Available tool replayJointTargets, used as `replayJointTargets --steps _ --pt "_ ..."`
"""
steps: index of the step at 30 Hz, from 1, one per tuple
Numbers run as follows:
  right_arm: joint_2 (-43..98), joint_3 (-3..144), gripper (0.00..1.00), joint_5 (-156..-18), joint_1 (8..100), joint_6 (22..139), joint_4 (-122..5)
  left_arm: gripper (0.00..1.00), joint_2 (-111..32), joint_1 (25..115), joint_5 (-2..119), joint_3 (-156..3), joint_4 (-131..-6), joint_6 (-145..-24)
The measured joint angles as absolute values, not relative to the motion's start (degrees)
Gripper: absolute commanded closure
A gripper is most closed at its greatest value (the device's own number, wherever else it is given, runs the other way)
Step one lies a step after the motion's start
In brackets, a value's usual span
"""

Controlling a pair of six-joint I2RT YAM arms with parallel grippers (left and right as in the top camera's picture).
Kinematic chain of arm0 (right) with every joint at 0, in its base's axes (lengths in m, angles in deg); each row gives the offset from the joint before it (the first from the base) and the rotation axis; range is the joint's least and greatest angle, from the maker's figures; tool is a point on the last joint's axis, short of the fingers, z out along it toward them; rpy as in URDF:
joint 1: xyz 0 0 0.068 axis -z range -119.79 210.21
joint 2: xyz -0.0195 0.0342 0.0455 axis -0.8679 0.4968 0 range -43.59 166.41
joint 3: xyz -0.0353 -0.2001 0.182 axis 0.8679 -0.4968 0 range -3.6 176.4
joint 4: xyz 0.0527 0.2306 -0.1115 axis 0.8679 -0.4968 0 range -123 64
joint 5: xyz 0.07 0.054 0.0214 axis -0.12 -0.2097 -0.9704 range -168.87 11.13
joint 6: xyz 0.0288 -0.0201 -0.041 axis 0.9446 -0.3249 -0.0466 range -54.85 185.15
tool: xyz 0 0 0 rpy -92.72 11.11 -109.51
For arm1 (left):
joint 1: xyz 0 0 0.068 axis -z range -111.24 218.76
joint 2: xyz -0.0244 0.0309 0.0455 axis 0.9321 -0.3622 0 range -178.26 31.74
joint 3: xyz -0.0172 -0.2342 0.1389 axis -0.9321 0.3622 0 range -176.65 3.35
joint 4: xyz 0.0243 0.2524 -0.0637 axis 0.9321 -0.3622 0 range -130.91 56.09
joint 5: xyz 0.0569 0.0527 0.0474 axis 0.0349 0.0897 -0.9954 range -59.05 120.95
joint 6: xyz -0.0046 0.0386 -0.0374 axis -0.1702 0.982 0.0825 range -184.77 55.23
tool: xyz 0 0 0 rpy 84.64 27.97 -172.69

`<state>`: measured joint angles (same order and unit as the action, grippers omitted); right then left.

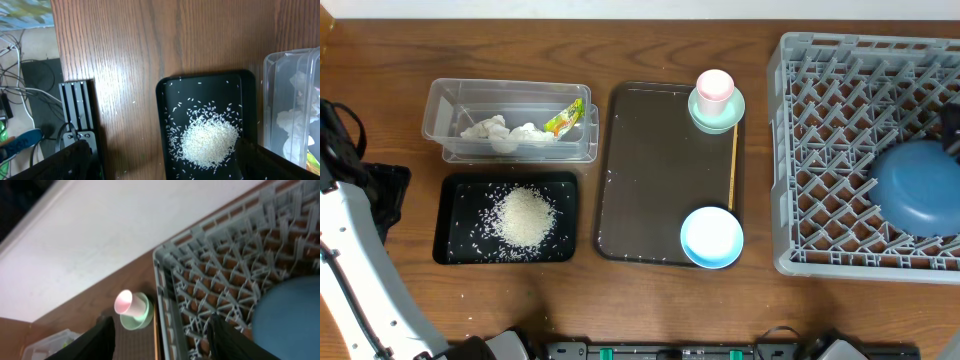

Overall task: Sort waste into correct bins and load items into the dishwasher rack
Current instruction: 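Lower the blue plate into the rack's right side and release, then move the right gripper left to the light-blue bowl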

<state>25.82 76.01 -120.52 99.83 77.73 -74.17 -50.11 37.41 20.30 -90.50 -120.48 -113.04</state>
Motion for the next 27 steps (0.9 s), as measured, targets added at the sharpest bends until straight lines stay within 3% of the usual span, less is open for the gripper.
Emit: replayJointTargets --steps 9,12,13,21,27 --pt "26.32 76.01 0.33 -103.73 86.91 77.93 -79.74 0.06 -50.11 37.41 20.27 -90.5 -120.48 -113.02" --pt "26.65 76.01 0.08 -103.76 82.06 77.27 -79.96 0.06 -50.11 37.41 20.27 -90.5 -120.48 -113.02" --pt "26.76 76.01 0.07 -105.02 80.05 77.07 -79.52 0.06 -50.11 37.41 20.27 -90.5 -120.46 -113.04" --pt "27.61 76.01 0.08 -112.19 57.45 75.41 -74.73 0.06 -50.11 37.41 20.27 -90.5 -120.48 -113.04" --pt "33.86 76.12 0.09 -94.69 31.9 75.85 -79.02 0.06 -50.11 37.41 20.3 -90.5 -120.48 -113.02"
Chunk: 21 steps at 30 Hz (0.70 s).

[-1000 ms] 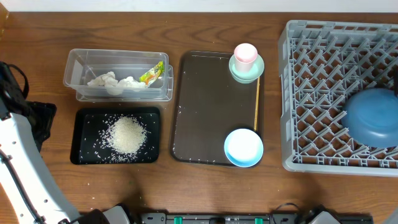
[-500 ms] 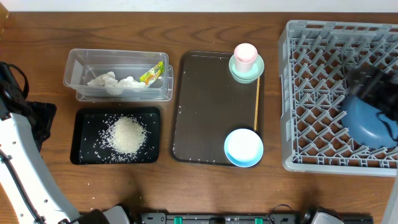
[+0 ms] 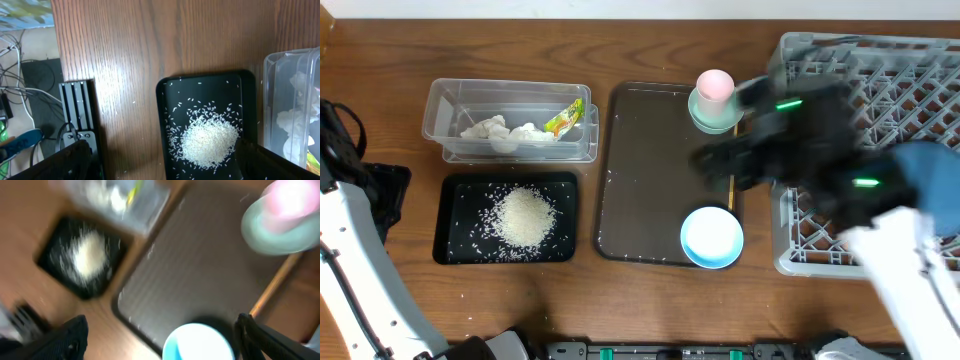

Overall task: Sort waste into correct bins and load items into the dishwasher rack
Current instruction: 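Move the right gripper left to the light-blue bowl, then lower the right gripper and grasp the light-blue bowl rim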

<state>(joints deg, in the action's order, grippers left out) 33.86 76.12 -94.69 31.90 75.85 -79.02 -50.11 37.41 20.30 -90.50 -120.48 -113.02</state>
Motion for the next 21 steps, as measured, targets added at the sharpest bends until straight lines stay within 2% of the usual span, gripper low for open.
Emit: replayJointTargets --steps 4,9,15,21 --pt "41.6 76.12 0.11 -84.46 20.44 78.69 -79.32 0.06 -50.11 37.41 20.27 -90.5 -120.48 -113.04" --pt "53.27 76.14 0.21 -76.17 11.98 83.17 -80.75 0.06 -50.11 37.41 20.3 -90.5 -120.48 -113.02" --pt "61.88 76.06 0.25 -70.82 8.97 89.38 -86.36 0.06 -50.11 37.41 20.3 -90.5 -120.48 -113.04" --pt "62.87 76.08 0.26 -69.44 8.92 94.63 -91.74 0.06 -50.11 37.41 20.3 -90.5 -120.48 -113.04"
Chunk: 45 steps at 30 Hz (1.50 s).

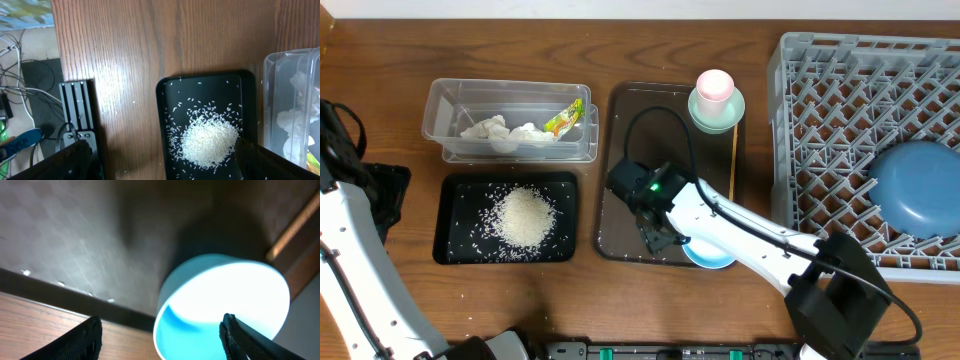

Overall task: Sort waste into correct bins and load items into the dishwasher rack
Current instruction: 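Lower the right gripper and grasp the light-blue bowl rim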

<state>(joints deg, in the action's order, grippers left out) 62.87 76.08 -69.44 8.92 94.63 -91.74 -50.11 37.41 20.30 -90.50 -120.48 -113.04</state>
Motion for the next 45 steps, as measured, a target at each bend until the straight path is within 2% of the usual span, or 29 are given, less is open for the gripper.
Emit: replayJointTargets --steps 5,11,13,18,21,26,35,37,40,42,45 --pt "62.87 75.25 0.33 -71.6 8.9 96.53 -92.64 0.06 -50.11 37.41 20.27 -90.5 -120.48 -113.04" --pt "62.87 68.73 0.33 -73.77 8.27 97.47 -86.03 0.06 -50.11 37.41 20.27 -90.5 -120.48 -113.02" --pt "62.87 66.9 0.37 -74.16 8.2 97.69 -85.25 0.06 -50.11 37.41 20.3 -90.5 -120.48 -113.02" --pt "62.87 66.31 0.62 -74.36 8.2 98.08 -84.66 0.06 -50.11 37.41 20.27 -90.5 -120.48 -113.02" --pt "62.87 66.61 0.83 -74.29 8.2 98.43 -85.51 0.06 -50.11 37.41 20.3 -90.5 -120.48 -113.02" --pt "62.89 70.28 0.99 -73.55 8.2 98.34 -89.47 0.06 -50.11 37.41 20.3 -90.5 -120.48 -113.04" --pt "62.87 79.88 0.99 -71.78 8.79 96.31 -95.48 0.06 -50.11 37.41 20.3 -90.5 -120.48 -113.04" --pt "62.87 81.15 0.86 -71.8 9.84 95.87 -95.87 0.06 -50.11 37.41 20.3 -90.5 -120.48 -113.04" --pt "62.87 81.63 0.57 -72.54 11.9 95.08 -97.23 0.06 -50.11 37.41 20.3 -90.5 -120.46 -113.02" --pt "62.87 81.32 0.46 -73.05 13.16 94.56 -98.21 0.06 -50.11 37.41 20.27 -90.5 -120.46 -113.04" --pt "62.87 78.94 0.43 -74.25 13.82 93.75 -97.14 0.06 -50.11 37.41 20.27 -90.5 -120.46 -113.02"
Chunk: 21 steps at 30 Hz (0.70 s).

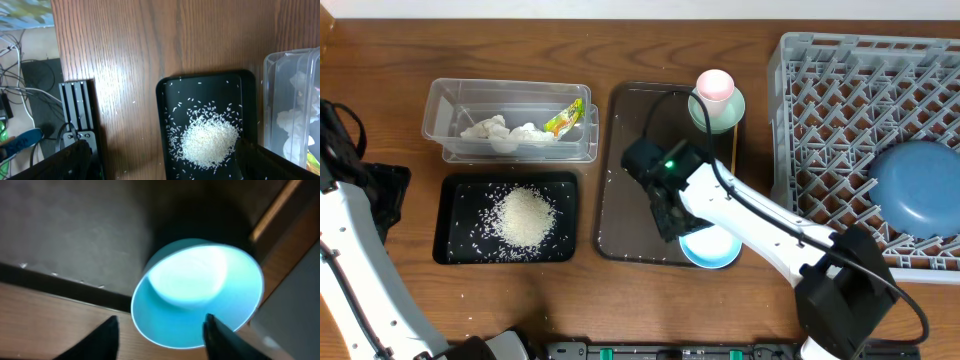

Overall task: Sort waste into correct bins and load items into the dishwasher rack
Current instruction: 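Lower the right gripper and grasp the light-blue bowl rim, then lift the bowl and carry it right to the rack's back corner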

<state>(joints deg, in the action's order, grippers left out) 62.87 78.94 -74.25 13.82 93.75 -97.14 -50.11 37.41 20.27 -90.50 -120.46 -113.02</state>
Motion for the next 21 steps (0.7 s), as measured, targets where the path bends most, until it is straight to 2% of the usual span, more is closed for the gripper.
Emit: replayJointTargets --steps 7,8,9,10,11,13,21 --pt "62.89 68.56 0.45 -81.27 13.3 92.05 -87.21 0.06 -50.11 37.41 20.27 -90.5 -120.48 -113.04" --pt "62.89 67.33 0.49 -81.86 13.19 92.02 -86.19 0.06 -50.11 37.41 20.27 -90.5 -120.48 -113.04" --pt "62.89 66.57 0.59 -82.21 13.08 92.0 -85.42 0.06 -50.11 37.41 20.3 -90.5 -120.48 -113.04" --pt "62.89 65.45 0.77 -82.82 13.03 91.74 -84.29 0.06 -50.11 37.41 20.27 -90.5 -120.48 -113.04" --pt "62.89 64.91 0.88 -83.1 12.97 91.78 -83.89 0.06 -50.11 37.41 20.3 -90.5 -120.5 -113.04" --pt "62.89 64.25 0.98 -83.25 12.92 91.83 -83.56 0.06 -50.11 37.41 20.27 -90.5 -120.48 -113.02" --pt "62.85 69.65 0.99 -81.33 13.06 91.72 -88.33 0.06 -50.11 37.41 20.3 -90.5 -120.48 -113.02"
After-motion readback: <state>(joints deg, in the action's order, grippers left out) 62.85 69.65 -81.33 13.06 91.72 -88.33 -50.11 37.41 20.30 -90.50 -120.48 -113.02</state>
